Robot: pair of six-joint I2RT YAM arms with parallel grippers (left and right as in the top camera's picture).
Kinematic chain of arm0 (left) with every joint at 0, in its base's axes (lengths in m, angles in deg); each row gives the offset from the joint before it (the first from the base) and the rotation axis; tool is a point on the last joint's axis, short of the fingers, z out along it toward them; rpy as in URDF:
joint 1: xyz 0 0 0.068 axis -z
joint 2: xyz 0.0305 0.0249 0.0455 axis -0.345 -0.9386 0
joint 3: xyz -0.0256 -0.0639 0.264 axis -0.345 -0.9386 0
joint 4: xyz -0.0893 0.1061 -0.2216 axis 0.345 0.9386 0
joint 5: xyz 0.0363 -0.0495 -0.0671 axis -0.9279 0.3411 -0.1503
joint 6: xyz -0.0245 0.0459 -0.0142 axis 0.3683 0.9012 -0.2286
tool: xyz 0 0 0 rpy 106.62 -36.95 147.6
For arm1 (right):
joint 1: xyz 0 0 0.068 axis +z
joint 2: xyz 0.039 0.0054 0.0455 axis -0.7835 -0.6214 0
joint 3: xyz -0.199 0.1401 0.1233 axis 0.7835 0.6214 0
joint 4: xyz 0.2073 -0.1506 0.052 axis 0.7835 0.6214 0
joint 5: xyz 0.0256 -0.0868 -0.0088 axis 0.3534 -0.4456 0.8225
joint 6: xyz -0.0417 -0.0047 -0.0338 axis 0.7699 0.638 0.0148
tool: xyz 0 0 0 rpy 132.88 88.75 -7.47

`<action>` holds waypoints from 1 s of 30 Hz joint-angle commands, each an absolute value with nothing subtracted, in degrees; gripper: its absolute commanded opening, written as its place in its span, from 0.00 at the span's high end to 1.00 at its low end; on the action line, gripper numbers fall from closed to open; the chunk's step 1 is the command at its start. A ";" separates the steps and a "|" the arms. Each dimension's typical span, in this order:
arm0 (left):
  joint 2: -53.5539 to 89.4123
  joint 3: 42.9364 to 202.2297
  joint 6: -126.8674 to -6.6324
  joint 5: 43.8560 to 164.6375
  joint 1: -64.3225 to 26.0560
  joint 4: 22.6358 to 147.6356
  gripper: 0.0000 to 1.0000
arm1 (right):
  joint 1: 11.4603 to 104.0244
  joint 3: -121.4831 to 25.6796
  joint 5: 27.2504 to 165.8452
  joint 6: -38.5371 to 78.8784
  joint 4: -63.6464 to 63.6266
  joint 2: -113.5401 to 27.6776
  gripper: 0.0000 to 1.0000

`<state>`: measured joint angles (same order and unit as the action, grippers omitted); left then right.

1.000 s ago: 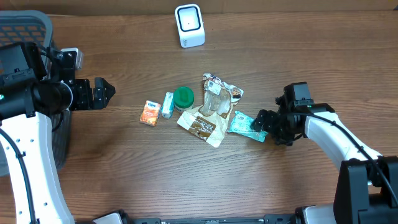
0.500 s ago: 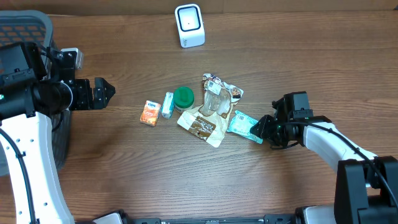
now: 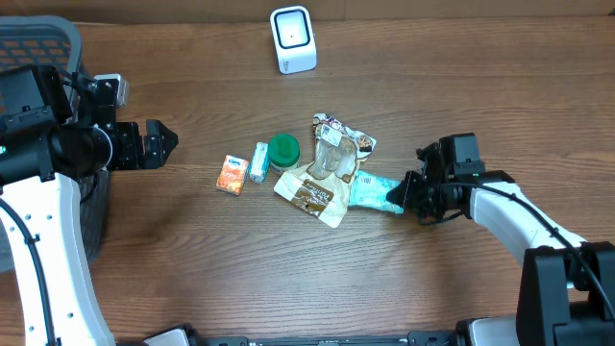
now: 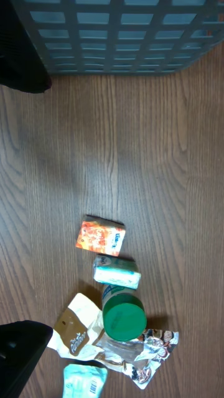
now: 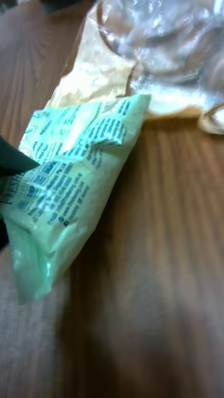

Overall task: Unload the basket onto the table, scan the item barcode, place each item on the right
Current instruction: 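Grasp the mint-green wipes packet with the right gripper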

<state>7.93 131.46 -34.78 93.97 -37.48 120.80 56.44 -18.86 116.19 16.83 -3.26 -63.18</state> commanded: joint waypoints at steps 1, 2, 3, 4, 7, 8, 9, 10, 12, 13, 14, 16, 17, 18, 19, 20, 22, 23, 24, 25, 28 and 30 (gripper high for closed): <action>7.82 131.24 -33.91 93.78 -37.79 120.77 0.00 | 56.31 -21.14 116.56 21.35 -3.67 -62.74 0.57; 7.82 131.24 -33.93 93.78 -37.79 120.75 0.00 | 56.31 -21.14 116.19 22.18 -3.54 -62.74 0.45; 7.82 131.26 -33.91 93.78 -37.79 120.75 0.00 | 56.29 -21.14 115.97 22.60 -3.32 -62.77 0.35; 7.82 131.24 -33.91 93.78 -37.79 120.75 0.00 | 56.20 -21.14 115.44 22.62 -3.10 -62.77 0.32; 7.82 131.26 -33.91 93.78 -37.79 120.75 0.00 | 55.24 -21.14 115.20 23.71 -2.14 -62.94 0.33; 7.82 131.26 -33.93 93.78 -37.79 120.75 0.00 | 54.87 -21.14 115.71 23.76 -1.49 -63.18 0.35; 7.82 131.24 -33.93 93.78 -37.79 120.75 0.00 | 54.61 -21.14 116.65 24.06 -1.05 -63.58 0.36; 7.82 131.24 -33.91 93.78 -37.79 120.77 0.00 | 54.37 -21.12 118.09 24.80 -0.74 -64.03 0.37; 7.82 131.24 -33.91 93.78 -37.79 120.75 0.00 | 54.06 -21.12 121.30 25.46 -0.90 -65.59 0.38; 7.82 131.26 -33.91 93.78 -37.79 120.75 0.00 | 53.99 -21.12 122.11 25.61 -1.09 -66.37 0.38; 7.82 131.24 -33.91 93.78 -37.79 120.75 0.00 | 53.99 -21.12 122.68 25.63 -1.44 -67.18 0.38; 7.82 131.24 -33.91 93.78 -37.79 120.75 0.00 | 53.99 -21.12 123.62 25.66 -2.10 -69.00 0.39; 7.82 131.24 -33.91 93.78 -37.79 120.75 0.00 | 53.99 -21.12 124.75 26.27 -2.56 -70.07 0.42; 7.82 131.26 -33.91 93.78 -37.79 120.77 0.00 | 53.99 -21.12 125.98 27.01 -2.97 -71.05 0.43; 7.82 131.24 -33.91 93.78 -37.79 120.75 0.01 | 53.99 -21.09 126.85 27.19 -3.47 -71.97 0.45; 7.82 131.24 -33.93 93.78 -37.79 120.77 0.01 | 53.95 -21.09 127.29 27.12 -4.15 -73.04 0.46; 7.82 131.24 -33.93 93.78 -37.79 120.77 0.00 | 53.78 -21.09 128.21 27.12 -5.59 -74.66 0.47; 7.82 131.24 -33.91 93.78 -37.79 120.75 0.00 | 53.47 -21.09 129.21 27.16 -6.45 -75.29 0.48; 7.82 131.24 -33.93 93.78 -37.79 120.77 0.00 | 53.05 -21.09 129.72 27.16 -6.84 -75.49 0.48; 7.82 131.26 -33.91 93.78 -37.79 120.75 0.00 | 52.44 -21.09 129.78 27.16 -6.97 -75.49 0.49; 7.82 131.24 -33.93 93.78 -37.79 120.75 0.00 | 49.62 -21.09 130.22 27.14 -6.84 -75.47 0.53; 7.82 131.24 -33.91 93.78 -37.79 120.75 0.00 | 47.76 -21.09 130.24 27.25 -6.75 -75.47 0.59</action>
